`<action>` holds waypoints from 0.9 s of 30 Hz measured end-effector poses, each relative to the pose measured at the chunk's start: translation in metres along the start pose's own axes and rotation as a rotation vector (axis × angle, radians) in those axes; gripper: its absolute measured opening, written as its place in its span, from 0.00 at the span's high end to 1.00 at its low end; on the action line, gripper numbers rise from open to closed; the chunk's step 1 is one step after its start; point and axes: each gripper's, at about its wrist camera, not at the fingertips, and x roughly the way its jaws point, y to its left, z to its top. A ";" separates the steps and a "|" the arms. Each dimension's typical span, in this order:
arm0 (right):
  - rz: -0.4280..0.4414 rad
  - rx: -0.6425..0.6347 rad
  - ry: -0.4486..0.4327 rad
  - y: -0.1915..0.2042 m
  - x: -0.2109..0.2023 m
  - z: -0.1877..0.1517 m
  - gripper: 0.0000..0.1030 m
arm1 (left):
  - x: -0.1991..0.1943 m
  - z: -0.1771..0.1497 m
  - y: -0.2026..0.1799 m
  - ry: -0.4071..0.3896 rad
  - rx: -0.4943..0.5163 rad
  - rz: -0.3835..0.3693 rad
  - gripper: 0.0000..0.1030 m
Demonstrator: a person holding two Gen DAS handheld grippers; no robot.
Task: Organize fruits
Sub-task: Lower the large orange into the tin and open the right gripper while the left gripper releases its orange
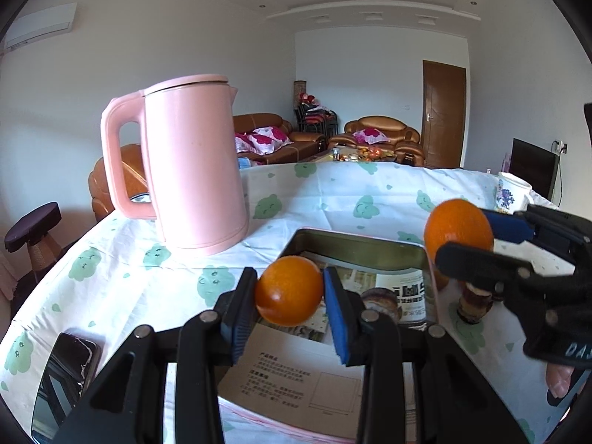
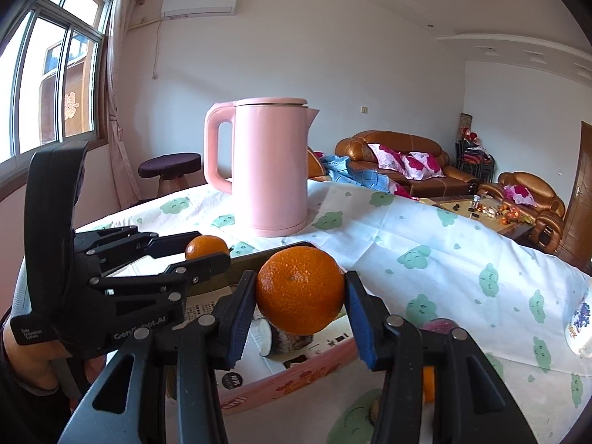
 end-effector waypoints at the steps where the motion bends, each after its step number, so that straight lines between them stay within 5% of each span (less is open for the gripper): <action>1: 0.005 -0.004 0.005 0.003 0.002 -0.001 0.52 | 0.001 0.000 0.002 0.003 -0.002 0.003 0.63; 27: 0.060 -0.044 0.140 0.027 0.036 -0.022 0.52 | 0.019 -0.006 0.010 0.094 0.019 -0.015 0.63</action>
